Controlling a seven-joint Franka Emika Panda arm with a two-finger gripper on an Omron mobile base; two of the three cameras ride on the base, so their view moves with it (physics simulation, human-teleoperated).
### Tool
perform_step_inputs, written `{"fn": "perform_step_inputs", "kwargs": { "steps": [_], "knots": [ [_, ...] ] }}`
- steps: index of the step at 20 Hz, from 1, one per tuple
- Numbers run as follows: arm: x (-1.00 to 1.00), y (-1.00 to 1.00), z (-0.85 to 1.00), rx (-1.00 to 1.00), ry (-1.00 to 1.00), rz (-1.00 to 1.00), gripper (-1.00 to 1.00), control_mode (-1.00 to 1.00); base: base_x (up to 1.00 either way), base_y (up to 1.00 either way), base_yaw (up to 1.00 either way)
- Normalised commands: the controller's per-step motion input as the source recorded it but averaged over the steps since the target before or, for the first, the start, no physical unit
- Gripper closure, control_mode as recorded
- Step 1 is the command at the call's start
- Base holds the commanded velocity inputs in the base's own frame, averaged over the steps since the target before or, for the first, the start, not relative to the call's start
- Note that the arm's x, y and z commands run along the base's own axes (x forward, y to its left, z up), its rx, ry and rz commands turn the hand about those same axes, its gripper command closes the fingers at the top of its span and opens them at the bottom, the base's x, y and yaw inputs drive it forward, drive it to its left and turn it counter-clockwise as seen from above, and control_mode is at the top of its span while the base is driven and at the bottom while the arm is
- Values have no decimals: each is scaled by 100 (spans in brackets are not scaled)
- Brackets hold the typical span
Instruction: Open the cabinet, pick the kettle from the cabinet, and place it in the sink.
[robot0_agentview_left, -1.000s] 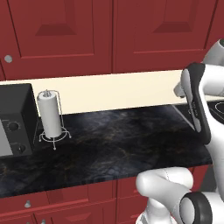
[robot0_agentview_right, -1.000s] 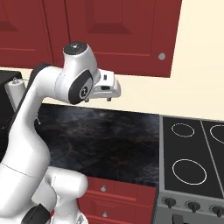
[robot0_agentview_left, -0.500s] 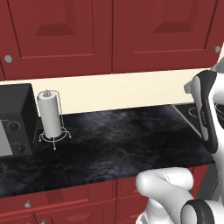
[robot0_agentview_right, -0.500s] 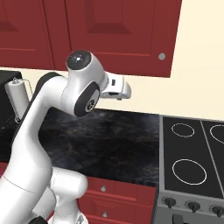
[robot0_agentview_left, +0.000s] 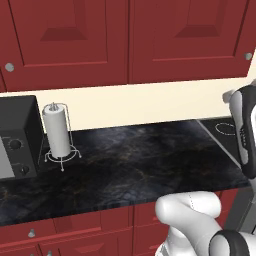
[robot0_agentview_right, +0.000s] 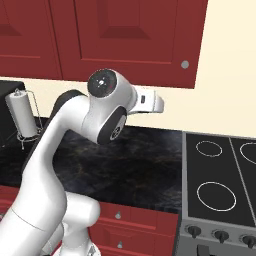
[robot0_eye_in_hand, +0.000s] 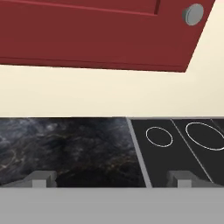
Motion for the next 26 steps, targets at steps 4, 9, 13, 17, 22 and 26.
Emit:
{"fn": "perform_step_inputs", "kwargs": {
  "steps": [4, 9, 13, 17, 22, 26],
  "knots": [
    [2, -33, 19, 0, -5, -5, -100, -100, 0, 0, 0],
    [5, -34, 20, 1, 0, -3, -100, -100, 0, 0, 0],
    [8, -33, 18, 2, 0, 0, -100, -100, 0, 0, 0],
    [13, -30, 18, 9, -2, 0, -100, -100, 0, 0, 0],
    [16, -25, 18, 8, -2, 0, -100, -100, 0, 0, 0],
    [20, -21, 16, 6, 0, 0, -100, -100, 0, 0, 0]
  ]
}}
